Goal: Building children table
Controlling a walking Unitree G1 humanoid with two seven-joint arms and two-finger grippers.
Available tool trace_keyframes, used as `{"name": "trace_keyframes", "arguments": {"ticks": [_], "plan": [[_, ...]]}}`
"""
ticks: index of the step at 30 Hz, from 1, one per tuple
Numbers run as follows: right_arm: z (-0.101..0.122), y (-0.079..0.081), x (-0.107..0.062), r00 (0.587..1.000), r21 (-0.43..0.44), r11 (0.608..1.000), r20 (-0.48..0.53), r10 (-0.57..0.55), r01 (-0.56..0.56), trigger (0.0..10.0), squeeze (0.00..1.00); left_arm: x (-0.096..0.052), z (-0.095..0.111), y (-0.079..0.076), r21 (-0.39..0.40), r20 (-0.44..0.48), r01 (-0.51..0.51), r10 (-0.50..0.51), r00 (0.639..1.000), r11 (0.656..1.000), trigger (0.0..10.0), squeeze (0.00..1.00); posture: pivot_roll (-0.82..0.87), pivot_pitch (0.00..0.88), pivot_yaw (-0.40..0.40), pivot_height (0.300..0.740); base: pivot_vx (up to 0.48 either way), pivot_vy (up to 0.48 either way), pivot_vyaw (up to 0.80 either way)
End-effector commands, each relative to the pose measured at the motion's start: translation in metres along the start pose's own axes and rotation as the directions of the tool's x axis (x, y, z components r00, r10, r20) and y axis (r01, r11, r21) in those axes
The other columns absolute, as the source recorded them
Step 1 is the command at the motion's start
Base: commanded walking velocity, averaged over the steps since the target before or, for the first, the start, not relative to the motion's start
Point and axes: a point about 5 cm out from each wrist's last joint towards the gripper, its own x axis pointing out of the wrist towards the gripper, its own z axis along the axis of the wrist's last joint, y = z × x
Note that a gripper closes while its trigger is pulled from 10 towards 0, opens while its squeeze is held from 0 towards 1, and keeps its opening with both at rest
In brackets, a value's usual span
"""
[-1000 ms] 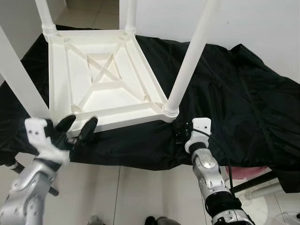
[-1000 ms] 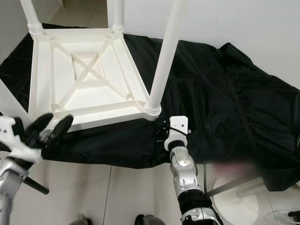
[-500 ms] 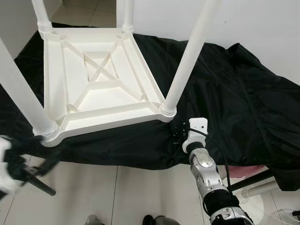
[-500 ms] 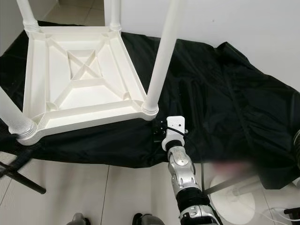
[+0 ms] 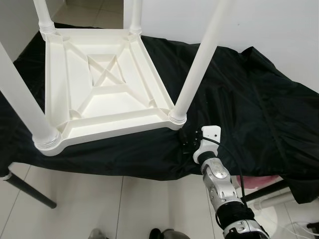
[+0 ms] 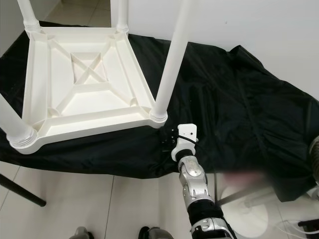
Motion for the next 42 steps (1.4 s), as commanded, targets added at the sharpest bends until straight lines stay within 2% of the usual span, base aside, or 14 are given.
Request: {"name": "trace_keyframes", "arguments": {"ticks": [1, 8, 11, 13, 15, 19, 21, 22, 23, 27, 30, 32, 38, 42], "plan": [[0.006, 0.008, 0.002, 0.997, 0.017, 0.997, 0.037, 0.068, -0.069, 10.0, 0.0, 0.017, -0.002, 0.008, 0.012, 0.012, -0.157, 0.157, 0.988, 0.988, 10.0, 0.0, 0.18, 0.139, -0.139, 0.74, 0.0, 0.0, 0.0], [0.01, 0.011, 0.004, 0.989, 0.03, 0.99, 0.054, 0.137, -0.139, 10.0, 0.0, 0.044, 0.002, 0.005, 0.0, 0.089, -0.196, 0.195, 0.977, 0.981, 10.0, 0.0, 0.17, 0.137, -0.135, 0.74, 0.0, 0.0, 0.0], [0.016, 0.002, 0.006, 0.985, 0.032, 0.987, 0.066, 0.157, -0.159, 10.0, 0.0, 0.06, 0.003, -0.005, -0.011, 0.129, -0.175, 0.175, 0.976, 0.984, 10.0, 0.0, 0.17, 0.137, -0.133, 0.74, 0.0, 0.0, 0.0], [0.024, -0.009, 0.012, 0.989, 0.014, 0.992, 0.085, 0.123, -0.124, 10.0, 0.0, 0.072, 0.003, -0.021, -0.041, 0.159, -0.101, 0.106, 0.981, 0.994, 10.0, 0.0, 0.16, 0.136, -0.13, 0.74, 0.0, 0.0, 0.0], [0.024, -0.009, 0.012, 0.989, 0.014, 0.992, 0.085, 0.123, -0.124, 10.0, 0.0, 0.072, 0.003, -0.021, -0.041, 0.159, -0.101, 0.106, 0.981, 0.994, 10.0, 0.0, 0.16, 0.136, -0.13, 0.74, 0.0, 0.0, 0.0], [0.031, -0.017, 0.018, 0.991, 0.006, 0.996, 0.103, 0.09, -0.091, 10.0, 0.0, 0.081, 0.001, -0.042, -0.065, 0.184, 0.0, 0.012, 0.983, 0.998, 10.0, 0.0, 0.16, 0.136, -0.132, 0.74, 0.0, 0.0, 0.0], [0.031, -0.017, 0.018, 0.991, 0.006, 0.996, 0.103, 0.09, -0.091, 10.0, 0.0, 0.081, 0.001, -0.042, -0.065, 0.184, 0.0, 0.012, 0.983, 0.998, 10.0, 0.0, 0.16, 0.136, -0.132, 0.74, 0.0, 0.0, 0.0], [0.037, -0.019, 0.024, 0.99, 0.014, 0.996, 0.118, 0.083, -0.085, 10.0, 0.0, 0.088, -0.002, -0.069, -0.083, 0.216, 0.127, -0.107, 0.97, 0.988, 10.0, 0.0, 0.17, 0.137, -0.14, 0.74, 0.0, 0.0, 0.0], [0.037, -0.019, 0.024, 0.99, 0.014, 0.996, 0.118, 0.083, -0.085, 10.0, 0.0, 0.088, -0.002, -0.069, -0.083, 0.216, 0.127, -0.107, 0.97, 0.988, 10.0, 0.0, 0.17, 0.137, -0.14, 0.74, 0.0, 0.0, 0.0], [0.044, -0.022, 0.031, 0.988, 0.028, 0.997, 0.135, 0.072, -0.076, 10.0, 0.0, 0.101, -0.003, -0.108, -0.112, 0.276, 0.278, -0.238, 0.931, 0.954, 10.0, 0.0, 0.17, 0.137, -0.142, 0.74, 0.0, 0.0, 0.0], [0.047, -0.028, 0.034, 0.989, 0.036, 0.998, 0.139, 0.042, -0.047, 10.0, 0.0, 0.102, -0.003, -0.128, -0.067, 0.284, 0.361, -0.329, 0.901, 0.93, 10.0, 0.0, 0.17, 0.137, -0.144, 0.74, 0.0, 0.0, 0.0], [0.05, -0.04, 0.04, 0.99, 0.058, 0.998, 0.133, -0.047, 0.04, 10.0, 0.0, 0.106, -0.002, -0.148, -0.116, 0.316, 0.437, -0.384, 0.868, 0.892, 10.0, 0.0, 0.16, 0.136, -0.143, 0.74, 0.0, 0.0, 0.0], [0.054, -0.056, 0.049, 0.983, 0.055, 0.986, 0.09, -0.162, 0.157, 10.0, 0.0, 0.11, 0.0, -0.181, -0.121, 0.349, 0.533, -0.467, 0.812, 0.837, 10.0, 0.0, 0.15, 0.127, -0.14, 0.74, 0.0, 0.0, 0.0], [0.052, -0.055, 0.052, 0.983, 0.05, 0.984, 0.062, -0.172, 0.169, 10.0, 0.0, 0.113, 0.005, -0.198, -0.129, 0.386, 0.58, -0.498, 0.776, 0.804, 10.0, 0.0, 0.16, 0.123, -0.14, 0.74, 0.0, 0.0, 0.0]]}}
